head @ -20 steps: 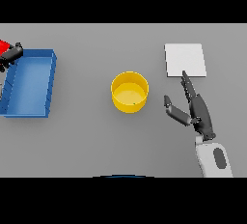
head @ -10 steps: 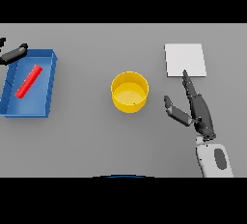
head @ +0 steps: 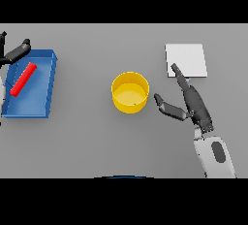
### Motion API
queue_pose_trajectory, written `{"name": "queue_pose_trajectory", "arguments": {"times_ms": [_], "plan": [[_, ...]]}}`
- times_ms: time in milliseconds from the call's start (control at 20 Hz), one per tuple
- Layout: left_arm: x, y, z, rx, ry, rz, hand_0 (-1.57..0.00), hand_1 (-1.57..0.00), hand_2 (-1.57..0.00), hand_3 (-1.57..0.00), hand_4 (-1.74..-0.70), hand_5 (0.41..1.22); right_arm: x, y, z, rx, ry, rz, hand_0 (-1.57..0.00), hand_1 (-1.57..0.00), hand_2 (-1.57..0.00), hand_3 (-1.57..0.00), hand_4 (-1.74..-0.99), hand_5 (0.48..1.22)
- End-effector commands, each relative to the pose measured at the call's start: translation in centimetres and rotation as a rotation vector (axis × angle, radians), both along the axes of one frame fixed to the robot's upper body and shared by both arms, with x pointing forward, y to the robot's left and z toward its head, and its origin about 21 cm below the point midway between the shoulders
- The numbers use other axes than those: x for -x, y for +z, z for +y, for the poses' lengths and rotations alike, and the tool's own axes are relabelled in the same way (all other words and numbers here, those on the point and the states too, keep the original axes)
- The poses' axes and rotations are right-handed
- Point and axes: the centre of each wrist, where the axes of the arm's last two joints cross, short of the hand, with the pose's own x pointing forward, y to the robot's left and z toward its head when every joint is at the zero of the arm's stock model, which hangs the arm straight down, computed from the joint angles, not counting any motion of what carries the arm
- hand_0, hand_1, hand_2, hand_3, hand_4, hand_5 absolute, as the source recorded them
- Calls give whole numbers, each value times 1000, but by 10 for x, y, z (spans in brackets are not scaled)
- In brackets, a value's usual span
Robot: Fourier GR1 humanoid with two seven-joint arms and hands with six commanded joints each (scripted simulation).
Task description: Pick up the red beaker and tilt it to pour out 1 green nut into yellow bowl. Pick up the yellow bowl and place it on the metallic measuring scale.
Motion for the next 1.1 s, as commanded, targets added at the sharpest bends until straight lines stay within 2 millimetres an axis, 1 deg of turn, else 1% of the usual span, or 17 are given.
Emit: {"name": "queue_pose_trajectory", "arguments": {"times_ms": [0, 100, 150, 200, 250, 350, 400, 450, 500, 550, 600, 650, 700, 850, 950, 1000, 1050], "plan": [[1, 3, 1, 0, -10, -12, -13, -11, -10, -6, -722, 693, -7, 5, 1, 29, 68, -4, -10, 1, 1, 1, -1174, 680], [3, 1, 4, 10, -7, -16, -8, -7, -6, -3, -732, 707, -19, 17, 0, 135, 175, -29, -6, 1, 1, 1, -1231, 677], [3, 0, 2, 12, -5, -13, -6, -5, -5, -2, -738, 709, -24, 20, 5, 202, 220, -38, -5, 1, 1, 1, -1254, 666], [4, 0, 4, 6, -10, -17, -5, -4, -3, -2, -739, 709, -30, 24, 7, 283, 243, -35, -3, 1, 1, 1, -1260, 656], [5, 2, 5, 8, -15, -21, -4, -3, -3, -1, -740, 709, -32, 25, 10, 325, 259, -31, -3, 1, 1, 1, -1255, 648], [4, 0, 1, 21, -16, -17, -2, -2, -1, 0, -746, 709, -40, 33, 20, 499, 337, -73, -1, 1, 1, 1, -1234, 627], [3, 1, 2, 22, -19, -17, -1, -1, -1, 0, -747, 711, -43, 35, 26, 553, 362, -89, -1, 1, 1, 1, -1230, 620], [5, 0, 5, 21, -16, -19, -1, -1, 0, 0, -748, 712, -47, 35, 29, 593, 389, -91, 0, 1, 1, 1, -1227, 616], [5, 2, 7, 24, -18, -23, -1, 0, 0, 0, -751, 713, -50, 39, 33, 636, 430, -104, 0, 1, 1, 1, -1229, 616], [7, 1, 6, 30, -24, -29, 0, 0, 0, 0, -753, 714, -52, 42, 34, 662, 473, -109, 0, 1, 1, 1, -1235, 618], [7, -1, 4, 32, -28, -23, 0, 0, 0, 1, -754, 714, -55, 43, 40, 701, 507, -119, 0, 1, 1, 1, -1234, 620], [7, -3, 9, 32, -25, -26, 0, 0, 0, 1, -755, 716, -58, 45, 43, 735, 537, -121, 0, 1, 1, 1, -1231, 625], [6, -2, 6, 36, -17, -23, 0, 0, 1, 1, -755, 717, -61, 50, 49, 775, 560, -119, 1, 1, 1, 1, -1226, 632], [7, -4, 5, 54, -22, -37, 1, 1, 1, 1, -766, 721, -66, 50, 57, 845, 622, -102, 1, 1, 1, 1, -1210, 641], [8, -1, 7, 66, -28, -51, 1, 1, 1, 1, -780, 721, -67, 44, 64, 874, 656, -93, 1, 1, 1, 1, -1214, 648], [7, -2, 11, 69, -20, -47, 1, 1, 1, 1, -783, 722, -71, 42, 64, 887, 664, -87, 1, 1, 1, 1, -1217, 651], [7, -2, 8, 64, -24, -48, 1, 1, 1, 1, -784, 725, -70, 38, 65, 892, 691, -90, 1, 1, 1, 1, -1220, 651]]}}
